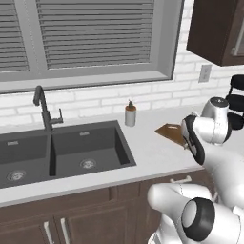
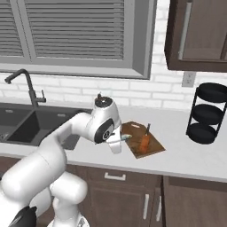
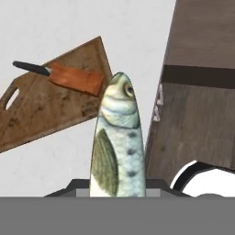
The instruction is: Pick up the knife from the drawer and place it on the cutting board. Then place the meat from the plate to the cutting board.
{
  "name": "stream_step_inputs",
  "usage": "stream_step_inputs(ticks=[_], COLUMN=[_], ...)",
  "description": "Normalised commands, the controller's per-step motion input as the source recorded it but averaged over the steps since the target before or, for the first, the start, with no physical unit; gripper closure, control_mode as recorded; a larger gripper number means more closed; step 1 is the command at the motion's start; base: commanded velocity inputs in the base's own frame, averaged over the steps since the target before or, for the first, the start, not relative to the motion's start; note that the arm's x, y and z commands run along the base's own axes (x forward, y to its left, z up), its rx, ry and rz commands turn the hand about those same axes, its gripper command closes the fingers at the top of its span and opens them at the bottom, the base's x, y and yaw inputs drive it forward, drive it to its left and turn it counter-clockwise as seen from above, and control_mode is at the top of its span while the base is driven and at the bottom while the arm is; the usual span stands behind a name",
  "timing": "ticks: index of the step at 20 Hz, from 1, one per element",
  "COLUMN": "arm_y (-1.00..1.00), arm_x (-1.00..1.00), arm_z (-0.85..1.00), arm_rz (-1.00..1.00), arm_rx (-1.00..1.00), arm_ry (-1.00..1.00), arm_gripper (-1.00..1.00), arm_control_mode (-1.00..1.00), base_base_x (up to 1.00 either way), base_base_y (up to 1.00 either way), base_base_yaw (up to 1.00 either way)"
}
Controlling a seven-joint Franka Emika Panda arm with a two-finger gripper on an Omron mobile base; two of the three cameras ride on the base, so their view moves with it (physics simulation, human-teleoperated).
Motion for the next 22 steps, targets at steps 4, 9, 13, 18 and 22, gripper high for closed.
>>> stream_step_inputs(ticks=[4,9,13,18,22], arm_y=[-0.03,-0.11,-0.21,-0.30,-0.09], arm_x=[0.23,0.96,0.99,0.80,0.46], arm_z=[-0.06,-0.24,-0.06,-0.02,-0.67], arm_rz=[0.07,0.14,0.19,0.19,0.11], arm_rx=[0.04,0.06,0.00,0.00,0.00], arm_ry=[0.00,0.12,0.17,0.16,0.02], arm_gripper=[1.00,1.00,1.00,1.00,1.00], arm_control_mode=[-1.00,-1.00,-1.00,-1.00,-1.00], base_base_x=[0.11,0.00,0.00,0.00,0.00], base_base_y=[-0.10,0.00,0.00,0.00,0.00], base_base_yaw=[0.06,0.00,0.00,0.00,0.00])
